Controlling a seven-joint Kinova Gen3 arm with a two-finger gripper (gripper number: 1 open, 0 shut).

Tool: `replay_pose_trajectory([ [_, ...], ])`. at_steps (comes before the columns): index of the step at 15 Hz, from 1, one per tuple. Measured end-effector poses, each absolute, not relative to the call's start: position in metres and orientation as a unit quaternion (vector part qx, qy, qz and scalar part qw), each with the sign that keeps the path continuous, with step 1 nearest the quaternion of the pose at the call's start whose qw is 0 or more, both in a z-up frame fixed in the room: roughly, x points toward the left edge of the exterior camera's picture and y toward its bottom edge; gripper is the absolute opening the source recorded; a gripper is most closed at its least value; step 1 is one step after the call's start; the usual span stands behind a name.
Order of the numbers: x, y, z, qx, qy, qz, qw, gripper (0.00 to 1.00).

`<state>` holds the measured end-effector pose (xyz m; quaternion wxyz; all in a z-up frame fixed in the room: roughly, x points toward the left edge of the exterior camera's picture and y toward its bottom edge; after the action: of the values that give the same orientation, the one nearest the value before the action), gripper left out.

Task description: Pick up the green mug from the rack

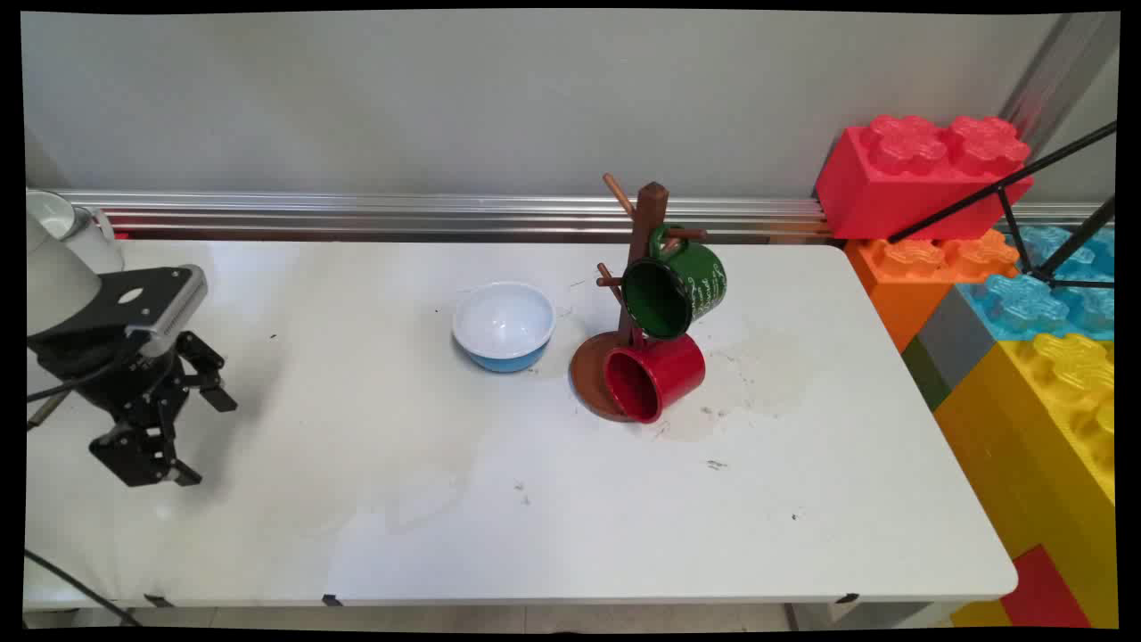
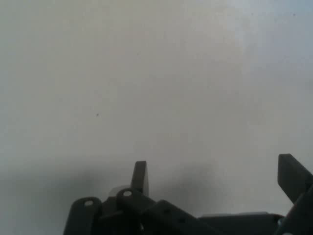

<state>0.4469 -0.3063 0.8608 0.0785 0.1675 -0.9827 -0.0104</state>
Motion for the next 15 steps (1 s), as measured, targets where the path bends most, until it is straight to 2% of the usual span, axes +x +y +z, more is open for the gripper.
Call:
replay_pose_trajectory([
  [4,0.437,-0.308,0.856,0.166,-0.979,-0.005,0.114,1.0],
  [15,0.359,-0.353,0.87,0.204,-0.925,0.048,0.317,1.0],
])
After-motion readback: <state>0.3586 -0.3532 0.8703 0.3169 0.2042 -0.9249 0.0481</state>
